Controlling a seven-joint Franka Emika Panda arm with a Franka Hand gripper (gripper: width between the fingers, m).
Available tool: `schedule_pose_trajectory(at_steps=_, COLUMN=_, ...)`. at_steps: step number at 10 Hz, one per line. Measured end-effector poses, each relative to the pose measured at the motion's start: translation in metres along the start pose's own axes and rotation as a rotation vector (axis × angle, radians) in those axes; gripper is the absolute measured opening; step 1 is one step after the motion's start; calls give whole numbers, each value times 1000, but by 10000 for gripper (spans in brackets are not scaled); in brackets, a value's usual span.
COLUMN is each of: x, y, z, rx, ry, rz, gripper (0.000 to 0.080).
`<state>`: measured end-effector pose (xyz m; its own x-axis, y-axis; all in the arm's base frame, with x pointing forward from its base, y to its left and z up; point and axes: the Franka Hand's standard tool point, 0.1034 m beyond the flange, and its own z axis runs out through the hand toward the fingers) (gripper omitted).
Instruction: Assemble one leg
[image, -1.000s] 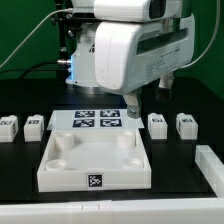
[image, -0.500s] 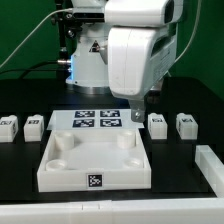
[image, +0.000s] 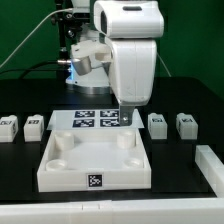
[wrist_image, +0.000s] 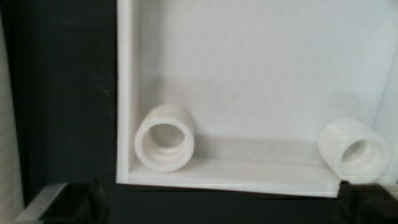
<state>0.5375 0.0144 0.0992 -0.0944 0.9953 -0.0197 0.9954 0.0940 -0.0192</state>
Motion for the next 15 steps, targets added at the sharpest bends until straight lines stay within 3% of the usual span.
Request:
schedule_pose_trajectory(at_steps=4, x=-1, y=-1, z=2, rx=3, ry=1, rz=5, gripper=650)
schedule_pose_trajectory(at_steps=6, x=-15, y=-30, z=26, rx=11, ry=10, rz=44, gripper=650)
schedule_pose_trajectory(at_steps=8, x=-22, y=-62, z=46, rx=35, ry=19, rz=64, gripper=650)
schedule_pose_trajectory(at_steps=9, x=-26, y=-69, z=53, rx=48, ry=22, rz=77, gripper=650)
schedule_pose_trajectory(at_steps=11, x=-28, y=-80, z=63, rx=68, ry=25, rz=101, gripper=650)
schedule_pose_trajectory(at_steps=15, x=-28, y=-81, z=64, rx=76, ry=22, rz=116, gripper=650)
